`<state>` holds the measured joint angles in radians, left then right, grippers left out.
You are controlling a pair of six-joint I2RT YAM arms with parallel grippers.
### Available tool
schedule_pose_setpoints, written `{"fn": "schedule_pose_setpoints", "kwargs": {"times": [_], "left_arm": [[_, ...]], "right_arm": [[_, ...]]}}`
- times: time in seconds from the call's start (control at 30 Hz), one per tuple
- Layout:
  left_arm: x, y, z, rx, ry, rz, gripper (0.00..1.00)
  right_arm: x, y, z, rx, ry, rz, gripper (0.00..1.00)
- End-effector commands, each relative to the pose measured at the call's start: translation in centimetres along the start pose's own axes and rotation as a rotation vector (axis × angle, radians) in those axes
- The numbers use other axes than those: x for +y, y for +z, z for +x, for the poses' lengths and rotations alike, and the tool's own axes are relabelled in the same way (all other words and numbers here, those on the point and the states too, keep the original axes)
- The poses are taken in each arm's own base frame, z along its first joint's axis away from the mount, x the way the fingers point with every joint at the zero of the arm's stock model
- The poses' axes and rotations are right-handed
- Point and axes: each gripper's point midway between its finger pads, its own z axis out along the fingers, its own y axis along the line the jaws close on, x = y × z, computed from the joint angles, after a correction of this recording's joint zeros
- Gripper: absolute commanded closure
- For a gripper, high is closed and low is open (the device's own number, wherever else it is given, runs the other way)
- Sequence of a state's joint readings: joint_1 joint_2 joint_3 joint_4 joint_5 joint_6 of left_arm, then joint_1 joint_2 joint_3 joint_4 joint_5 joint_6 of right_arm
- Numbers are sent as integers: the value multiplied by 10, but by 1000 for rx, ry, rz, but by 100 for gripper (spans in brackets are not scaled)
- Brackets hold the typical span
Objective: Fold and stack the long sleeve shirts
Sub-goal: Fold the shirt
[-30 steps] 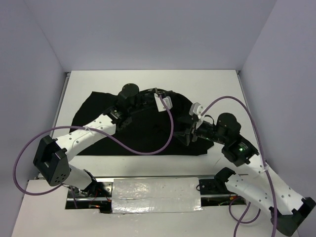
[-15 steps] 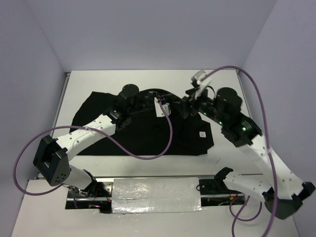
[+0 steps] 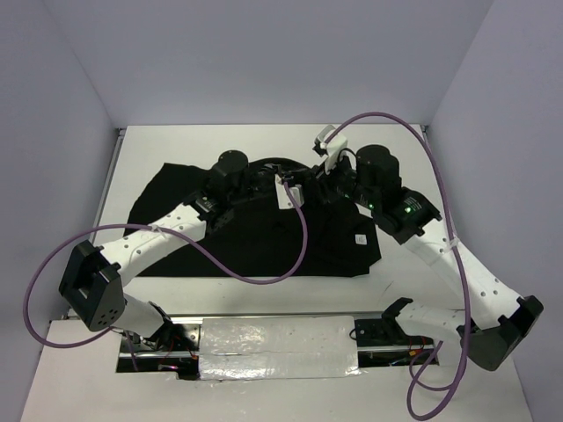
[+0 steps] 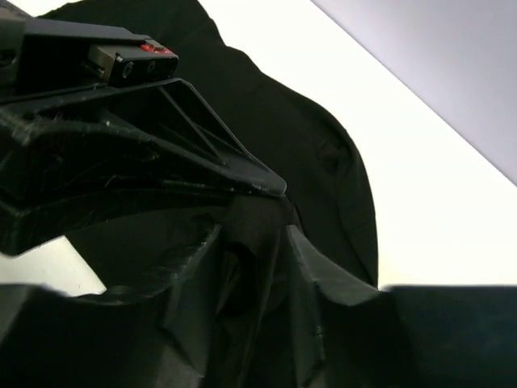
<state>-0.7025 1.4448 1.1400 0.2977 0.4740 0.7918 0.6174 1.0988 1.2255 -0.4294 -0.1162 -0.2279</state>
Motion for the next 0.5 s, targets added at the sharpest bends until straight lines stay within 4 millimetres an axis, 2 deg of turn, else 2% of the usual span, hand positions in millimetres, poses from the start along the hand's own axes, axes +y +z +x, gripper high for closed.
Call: {"fn": "schedule_pose_setpoints", "kwargs": {"times": [0.0, 0.03, 0.07, 0.13, 0.17, 0.27, 0.33, 0.37, 0.4, 0.43, 0.47], "left_arm": [[6, -4, -16, -56, 52, -7, 100], [7, -4, -16, -54, 52, -8, 100], [7, -4, -16, -53, 54, -9, 100], [8, -5, -16, -51, 58, -13, 100], [7, -5, -15, -48, 56, -15, 100], [8, -6, -13, -43, 49, -33, 99], [13, -7, -10, -25, 44, -77, 72], [16, -9, -10, -29, 51, -103, 43], [17, -9, -9, -24, 55, -113, 26], [21, -13, -10, -13, 58, -138, 11], [23, -15, -9, 0, 53, -146, 1]], "right_arm": [[-7, 6, -24, -64, -13, 24, 58], [-7, 8, -25, -63, -10, 24, 63], [-9, 9, -25, -57, -3, 31, 75], [-10, 13, -22, -49, 7, 41, 87], [-11, 14, -22, -50, 16, 42, 98], [-9, 14, -18, -50, 50, 44, 100], [-9, 13, -17, -52, 82, 51, 100], [-10, 12, -17, -54, 126, 64, 100], [-11, 11, -16, -57, 152, 76, 100], [-13, 10, -14, -56, 218, 95, 100], [-18, 9, -13, -61, 271, 125, 100]]}}
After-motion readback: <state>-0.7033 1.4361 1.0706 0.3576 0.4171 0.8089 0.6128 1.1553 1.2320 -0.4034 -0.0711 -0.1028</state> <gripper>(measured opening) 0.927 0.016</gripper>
